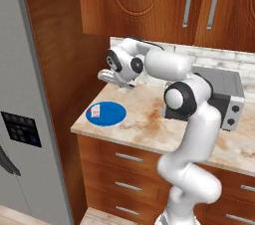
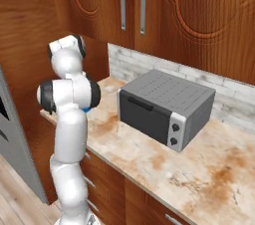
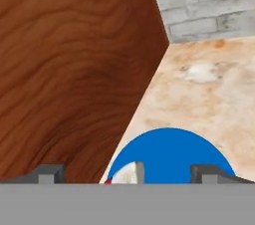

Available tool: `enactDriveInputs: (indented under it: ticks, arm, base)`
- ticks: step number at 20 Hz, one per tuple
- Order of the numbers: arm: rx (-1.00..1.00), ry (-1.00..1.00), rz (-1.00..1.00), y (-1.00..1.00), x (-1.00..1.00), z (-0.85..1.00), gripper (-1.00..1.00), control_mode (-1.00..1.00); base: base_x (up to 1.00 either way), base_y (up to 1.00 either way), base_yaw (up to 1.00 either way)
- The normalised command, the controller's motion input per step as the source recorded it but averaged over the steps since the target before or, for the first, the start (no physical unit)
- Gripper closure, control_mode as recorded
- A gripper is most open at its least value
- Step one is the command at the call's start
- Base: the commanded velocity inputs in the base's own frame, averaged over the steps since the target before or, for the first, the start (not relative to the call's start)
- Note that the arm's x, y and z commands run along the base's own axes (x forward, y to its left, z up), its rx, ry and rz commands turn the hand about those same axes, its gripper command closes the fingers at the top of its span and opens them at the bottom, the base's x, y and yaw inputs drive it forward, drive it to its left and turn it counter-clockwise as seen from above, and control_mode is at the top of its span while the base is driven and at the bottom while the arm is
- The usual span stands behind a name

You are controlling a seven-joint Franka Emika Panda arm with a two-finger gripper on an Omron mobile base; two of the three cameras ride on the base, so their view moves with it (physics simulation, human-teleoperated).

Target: Take the baked cake out of the oven and place it on the plate for cooling. Then close the oven door.

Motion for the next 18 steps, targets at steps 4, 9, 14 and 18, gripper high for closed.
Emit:
enactDriveInputs:
  ticks: [4,9,14,18]
  arm:
    - [0.11,-0.06,-0.01,-0.4,-1.0,-0.12,-1.0,-1.0]
    - [0.25,-0.15,0.0,-0.86,-1.0,-0.45,-1.0,-1.0]
    - [0.42,-0.02,0.0,-1.0,-1.0,-0.57,-1.0,-1.0]
    - [0.44,0.0,0.0,-0.99,-1.0,-0.25,-1.0,-1.0]
  base:
    - [0.0,0.0,0.0]
    - [0.0,0.0,0.0]
    - [0.0,0.0,0.0]
    - [0.0,0.0,0.0]
